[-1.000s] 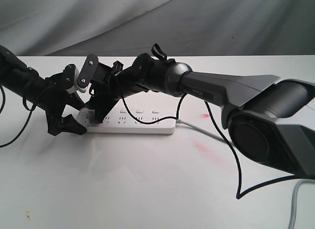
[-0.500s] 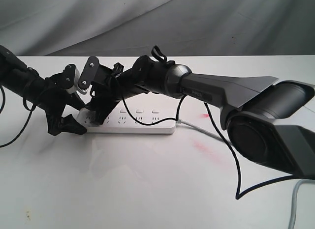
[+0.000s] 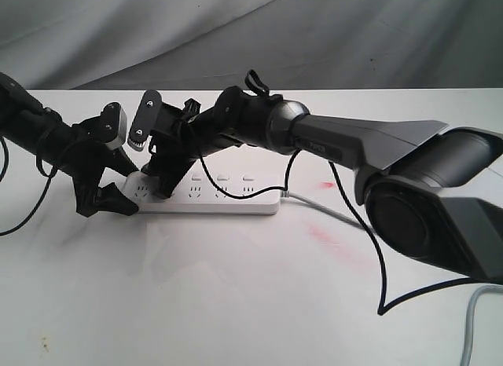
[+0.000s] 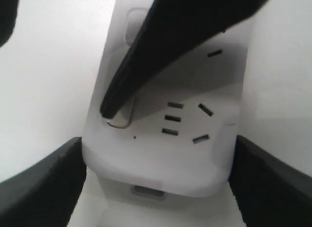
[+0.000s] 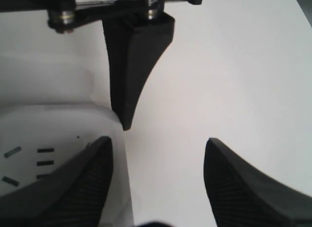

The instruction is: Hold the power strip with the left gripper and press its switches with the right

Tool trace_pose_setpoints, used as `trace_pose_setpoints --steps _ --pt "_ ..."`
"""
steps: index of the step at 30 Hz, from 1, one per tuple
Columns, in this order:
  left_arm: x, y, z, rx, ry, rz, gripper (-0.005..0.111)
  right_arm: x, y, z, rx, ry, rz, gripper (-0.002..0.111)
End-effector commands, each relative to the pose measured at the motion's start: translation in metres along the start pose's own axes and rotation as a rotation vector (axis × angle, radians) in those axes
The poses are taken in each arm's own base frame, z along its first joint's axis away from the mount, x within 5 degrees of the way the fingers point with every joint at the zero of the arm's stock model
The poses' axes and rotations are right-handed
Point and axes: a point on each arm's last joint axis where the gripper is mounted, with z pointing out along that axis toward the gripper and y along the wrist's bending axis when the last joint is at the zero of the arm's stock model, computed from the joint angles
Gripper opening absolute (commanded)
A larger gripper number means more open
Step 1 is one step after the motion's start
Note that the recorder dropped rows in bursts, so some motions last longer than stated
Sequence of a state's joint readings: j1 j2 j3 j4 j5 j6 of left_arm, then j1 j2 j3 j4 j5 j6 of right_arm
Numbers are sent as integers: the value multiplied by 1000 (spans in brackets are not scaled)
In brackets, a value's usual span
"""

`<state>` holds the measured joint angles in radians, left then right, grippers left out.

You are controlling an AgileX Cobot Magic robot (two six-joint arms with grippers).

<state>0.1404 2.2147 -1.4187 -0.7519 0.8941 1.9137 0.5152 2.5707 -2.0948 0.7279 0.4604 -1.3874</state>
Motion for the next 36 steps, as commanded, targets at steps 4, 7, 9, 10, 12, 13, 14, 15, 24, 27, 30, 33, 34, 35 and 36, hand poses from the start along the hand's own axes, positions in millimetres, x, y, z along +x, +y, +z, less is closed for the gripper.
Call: trace_pose_setpoints --steps 4,7,9,10,12,13,14,15,24,27,30,33,34,35,36 --pt "-2 2 -2 -11 -5 0 57 17 10 9 -80 55 -24 53" --pt "-2 2 -2 -11 -5 4 57 18 10 10 -81 57 -24 53" --pt "-2 2 -2 -11 -5 4 57 17 11 10 -82 56 -25 53" --pt "-2 2 -2 -11 -5 4 57 17 11 10 -82 56 -25 53" --pt "-2 2 -2 -11 -5 4 57 16 12 10 -84 55 -28 53" --pt "-2 2 -2 -11 -5 4 57 15 13 10 -85 54 -28 53" --pt "-2 2 -2 -11 -5 4 57 15 14 11 -90 55 -30 53" --pt "-2 2 -2 -11 -5 4 57 15 15 12 -92 56 -30 53" --pt "-2 2 -2 -11 -5 0 57 22 25 19 -141 75 -29 53" --pt "-2 2 -2 -11 -5 0 57 23 28 21 -149 78 -29 53" --pt "-2 2 -2 -11 -5 0 57 26 30 23 -163 83 -18 53" --pt "-2 2 -2 -11 -5 4 57 28 35 26 -181 90 -18 53" --pt "-2 2 -2 -11 -5 4 57 27 36 27 -183 90 -20 53" --pt "-2 2 -2 -11 -5 4 57 29 36 28 -186 92 -19 53" --pt "-2 2 -2 -11 -5 4 57 29 37 28 -188 93 -15 53"
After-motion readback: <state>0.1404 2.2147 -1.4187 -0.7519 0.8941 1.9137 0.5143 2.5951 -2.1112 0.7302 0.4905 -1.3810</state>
